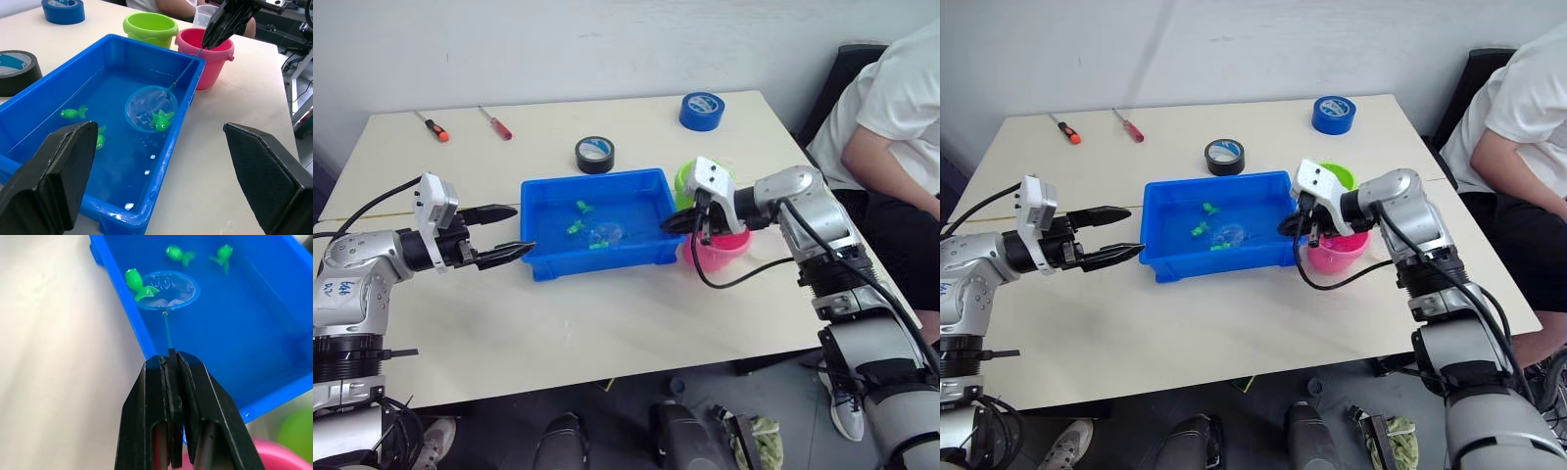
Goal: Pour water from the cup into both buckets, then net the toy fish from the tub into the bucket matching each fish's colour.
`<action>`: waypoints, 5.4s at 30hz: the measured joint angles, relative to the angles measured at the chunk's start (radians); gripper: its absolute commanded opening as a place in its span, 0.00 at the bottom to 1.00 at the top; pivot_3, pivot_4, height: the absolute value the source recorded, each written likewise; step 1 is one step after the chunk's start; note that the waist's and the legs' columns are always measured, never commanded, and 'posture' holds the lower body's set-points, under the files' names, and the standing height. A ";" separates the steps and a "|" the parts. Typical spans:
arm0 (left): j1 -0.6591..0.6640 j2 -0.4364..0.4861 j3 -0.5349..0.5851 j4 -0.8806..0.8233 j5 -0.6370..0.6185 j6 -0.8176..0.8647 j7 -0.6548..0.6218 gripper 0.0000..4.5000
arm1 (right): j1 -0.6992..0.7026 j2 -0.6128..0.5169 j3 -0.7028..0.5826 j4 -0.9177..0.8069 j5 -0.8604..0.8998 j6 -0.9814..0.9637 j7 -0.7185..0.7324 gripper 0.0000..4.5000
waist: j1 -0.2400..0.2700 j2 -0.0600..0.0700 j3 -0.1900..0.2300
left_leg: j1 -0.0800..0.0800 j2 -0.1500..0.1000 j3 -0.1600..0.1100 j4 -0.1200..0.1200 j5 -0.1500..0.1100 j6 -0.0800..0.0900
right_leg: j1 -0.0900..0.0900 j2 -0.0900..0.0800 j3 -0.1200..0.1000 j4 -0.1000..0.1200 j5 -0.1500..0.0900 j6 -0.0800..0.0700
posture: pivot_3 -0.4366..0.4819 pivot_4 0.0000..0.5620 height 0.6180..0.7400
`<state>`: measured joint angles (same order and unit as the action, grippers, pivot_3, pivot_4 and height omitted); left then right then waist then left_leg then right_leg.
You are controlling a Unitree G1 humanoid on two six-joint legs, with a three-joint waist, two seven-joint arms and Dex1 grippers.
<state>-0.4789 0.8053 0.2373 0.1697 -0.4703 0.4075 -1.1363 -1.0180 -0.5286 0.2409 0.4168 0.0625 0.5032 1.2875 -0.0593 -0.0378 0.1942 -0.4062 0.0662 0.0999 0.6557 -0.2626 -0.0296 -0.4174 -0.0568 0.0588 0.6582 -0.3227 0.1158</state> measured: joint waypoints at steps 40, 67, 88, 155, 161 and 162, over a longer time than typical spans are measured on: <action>-0.311 -0.080 -0.121 0.291 0.058 -0.121 -0.078 0.99 | 0.087 -0.254 -0.325 -0.060 0.156 0.121 -0.286 0.00 | 0.001 0.000 0.000 | 0.000 -0.001 0.002 -0.003 -0.001 0.001 | 0.000 0.000 0.001 -0.005 0.000 0.000 | 0.48 0.27 0.92; -0.354 -0.100 -0.139 0.394 0.104 -0.179 -0.111 0.99 | 0.308 -0.432 -0.069 -0.299 -0.431 -0.527 -0.573 0.00 | 0.002 0.000 0.000 | -0.001 -0.001 0.002 -0.003 -0.001 0.001 | -0.001 0.000 0.002 -0.004 0.000 0.000 | 0.48 0.27 0.92; -0.352 -0.104 -0.135 0.392 0.103 -0.179 -0.109 0.99 | 0.298 -0.424 -0.073 -0.330 -0.579 -0.629 -0.634 0.00 | 0.000 0.000 0.000 | 0.000 -0.001 0.002 -0.002 0.000 0.000 | -0.001 0.000 0.002 -0.003 0.000 0.000 | 0.48 0.27 0.92; -0.145 -0.014 -0.078 0.110 0.061 -0.042 -0.051 0.99 | -0.014 0.082 -0.060 -0.231 0.203 0.744 -0.766 0.00 | 0.002 0.000 0.000 | -0.016 -0.001 0.000 0.004 -0.001 0.003 | -0.016 0.000 0.000 0.002 0.000 0.000 | 0.48 0.27 0.92; -0.145 -0.014 -0.078 0.110 0.060 -0.041 -0.038 0.99 | -0.012 0.102 -0.082 -0.227 0.188 0.725 -0.820 0.00 | 0.001 0.000 0.000 | -0.016 -0.001 0.000 0.004 -0.001 0.003 | -0.016 0.000 0.000 0.002 0.000 0.000 | 0.48 0.27 0.92; -0.145 -0.014 -0.078 0.109 0.059 -0.041 -0.037 0.99 | -0.011 0.114 -0.093 -0.225 0.187 0.714 -0.832 0.00 | 0.001 0.000 0.000 | -0.016 -0.001 0.000 0.004 -0.001 0.003 | -0.016 0.000 0.000 0.002 0.000 0.000 | 0.48 0.27 0.92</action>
<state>-0.6238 0.7913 0.1597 0.2791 -0.4111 0.3662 -1.1729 -1.0287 -0.4144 0.1483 0.1917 0.2494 1.2171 0.4557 -0.0583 -0.0377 0.1943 -0.4227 0.0653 0.0994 0.6593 -0.2634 -0.0268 -0.4330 -0.0572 0.0586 0.6604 -0.3228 0.1155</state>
